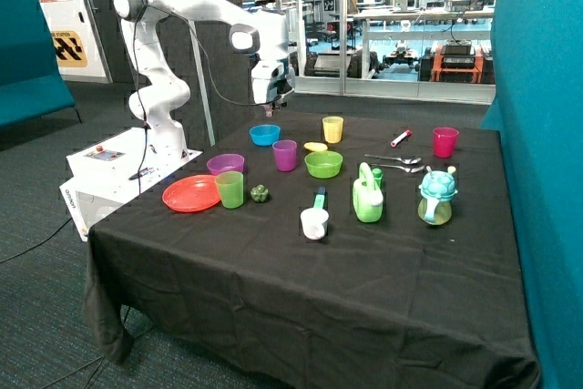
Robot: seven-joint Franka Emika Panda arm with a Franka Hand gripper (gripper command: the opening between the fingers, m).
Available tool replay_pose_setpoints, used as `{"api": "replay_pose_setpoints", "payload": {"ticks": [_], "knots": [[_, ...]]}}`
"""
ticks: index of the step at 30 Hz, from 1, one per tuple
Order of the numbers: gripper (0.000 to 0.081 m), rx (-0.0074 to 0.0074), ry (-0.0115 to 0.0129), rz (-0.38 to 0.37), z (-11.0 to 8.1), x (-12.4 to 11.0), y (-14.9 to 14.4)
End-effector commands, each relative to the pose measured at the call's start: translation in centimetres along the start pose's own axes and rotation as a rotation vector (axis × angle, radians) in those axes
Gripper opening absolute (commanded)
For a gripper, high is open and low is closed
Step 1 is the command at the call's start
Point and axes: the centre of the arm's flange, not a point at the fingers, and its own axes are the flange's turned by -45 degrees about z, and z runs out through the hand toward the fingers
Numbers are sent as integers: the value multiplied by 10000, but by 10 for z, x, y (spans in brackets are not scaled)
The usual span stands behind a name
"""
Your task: Stack the bowls
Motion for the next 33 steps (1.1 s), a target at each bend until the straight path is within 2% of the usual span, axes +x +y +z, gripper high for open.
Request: {"api": "replay_pose_setpoints", "payload": {"ticks": [1, 3, 4, 5, 6, 8, 17, 25, 33], "knots": [[808, -13, -5, -5322, -1, 0, -1], [808, -13, -5, -5489, -1, -4, -2], [679, -13, -5, -5565, -1, -6, -2], [468, -13, -5, -5559, 0, -7, -3], [359, -13, -5, -5617, 0, -9, -3], [281, -13, -5, -5625, 0, -11, -3], [254, -13, -5, -5447, 1, -7, 3], [281, -13, -5, -4944, 3, 20, 13], [271, -13, -5, -4953, 7, 44, 7]]}}
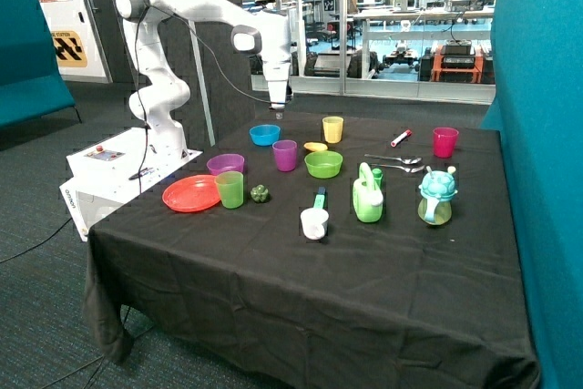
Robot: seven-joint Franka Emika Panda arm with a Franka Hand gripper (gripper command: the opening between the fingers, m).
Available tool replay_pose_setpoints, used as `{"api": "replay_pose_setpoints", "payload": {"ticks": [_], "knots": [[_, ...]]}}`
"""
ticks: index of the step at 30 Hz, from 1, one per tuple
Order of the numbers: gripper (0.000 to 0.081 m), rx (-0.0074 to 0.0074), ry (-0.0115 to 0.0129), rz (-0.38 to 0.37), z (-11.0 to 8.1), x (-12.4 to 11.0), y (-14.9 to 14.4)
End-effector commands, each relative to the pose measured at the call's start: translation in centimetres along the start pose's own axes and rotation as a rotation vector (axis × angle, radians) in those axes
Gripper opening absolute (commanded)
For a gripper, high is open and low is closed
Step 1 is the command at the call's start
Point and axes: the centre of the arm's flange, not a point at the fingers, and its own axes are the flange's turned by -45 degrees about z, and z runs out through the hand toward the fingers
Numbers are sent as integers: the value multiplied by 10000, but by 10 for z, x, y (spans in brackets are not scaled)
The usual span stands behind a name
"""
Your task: Stack the bowls
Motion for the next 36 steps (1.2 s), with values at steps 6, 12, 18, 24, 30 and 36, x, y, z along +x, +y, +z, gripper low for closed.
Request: {"api": "replay_pose_setpoints", "payload": {"ticks": [6, 12, 18, 24, 30, 36], "knots": [[273, 48, -30, -204, 9, 43, 4], [277, 48, -30, -210, 18, 63, 1], [283, 48, -31, -39, 31, 78, 2], [290, 48, -31, 147, 46, 89, 4], [295, 48, -32, 282, 59, 95, 5], [304, 48, -32, 361, 70, 99, 3]]}}
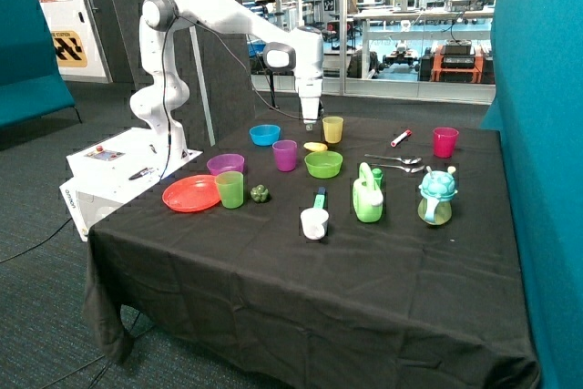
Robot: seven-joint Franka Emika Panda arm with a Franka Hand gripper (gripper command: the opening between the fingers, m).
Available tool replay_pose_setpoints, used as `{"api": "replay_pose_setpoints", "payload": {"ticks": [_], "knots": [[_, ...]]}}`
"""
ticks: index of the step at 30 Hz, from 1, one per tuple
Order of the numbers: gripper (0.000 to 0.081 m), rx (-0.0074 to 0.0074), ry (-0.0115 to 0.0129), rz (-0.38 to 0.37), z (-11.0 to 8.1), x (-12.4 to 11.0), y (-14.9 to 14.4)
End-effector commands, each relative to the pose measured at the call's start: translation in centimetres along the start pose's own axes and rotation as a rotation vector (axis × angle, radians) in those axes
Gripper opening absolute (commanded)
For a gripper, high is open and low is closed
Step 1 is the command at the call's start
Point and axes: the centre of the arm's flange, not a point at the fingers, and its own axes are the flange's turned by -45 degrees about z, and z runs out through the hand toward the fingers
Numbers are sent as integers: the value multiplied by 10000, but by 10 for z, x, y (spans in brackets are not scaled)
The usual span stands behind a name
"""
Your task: Stack the bowls
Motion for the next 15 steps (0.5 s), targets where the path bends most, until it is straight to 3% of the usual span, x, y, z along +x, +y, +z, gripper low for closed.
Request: {"api": "replay_pose_setpoints", "payload": {"ticks": [1, 15], "knots": [[304, 11, 10, 179, 20, 13, -1], [307, 11, 10, 547, 38, 27, 11]]}}
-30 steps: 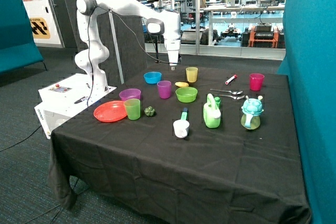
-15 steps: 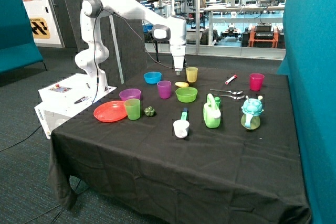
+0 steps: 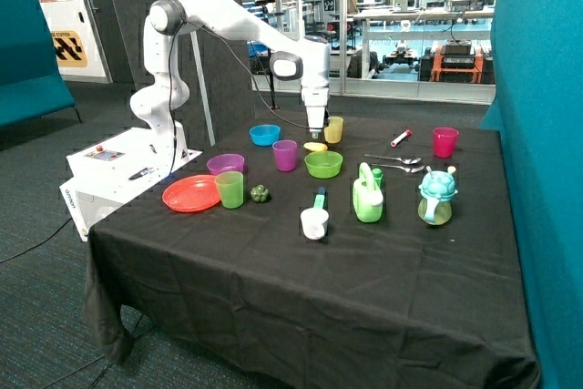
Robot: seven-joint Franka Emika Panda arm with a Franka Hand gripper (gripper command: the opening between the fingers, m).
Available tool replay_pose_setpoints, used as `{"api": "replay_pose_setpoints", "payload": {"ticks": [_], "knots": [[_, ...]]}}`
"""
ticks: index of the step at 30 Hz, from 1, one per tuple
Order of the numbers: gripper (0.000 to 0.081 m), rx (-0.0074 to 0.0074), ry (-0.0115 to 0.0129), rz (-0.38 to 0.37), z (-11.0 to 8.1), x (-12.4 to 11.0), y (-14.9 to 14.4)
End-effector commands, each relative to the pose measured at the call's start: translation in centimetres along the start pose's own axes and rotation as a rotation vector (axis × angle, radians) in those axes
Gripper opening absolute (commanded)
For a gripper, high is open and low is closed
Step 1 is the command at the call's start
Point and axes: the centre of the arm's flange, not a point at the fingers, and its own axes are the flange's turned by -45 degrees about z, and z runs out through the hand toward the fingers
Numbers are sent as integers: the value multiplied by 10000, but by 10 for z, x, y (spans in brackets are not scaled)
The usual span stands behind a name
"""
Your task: Stack the bowls
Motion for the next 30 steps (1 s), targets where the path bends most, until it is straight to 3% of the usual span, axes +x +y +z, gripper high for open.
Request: {"api": "replay_pose_setpoints", "payload": {"ticks": [1, 30], "knots": [[307, 11, 15, 195, 15, 10, 4], [292, 11, 15, 323, 59, 18, 12]]}}
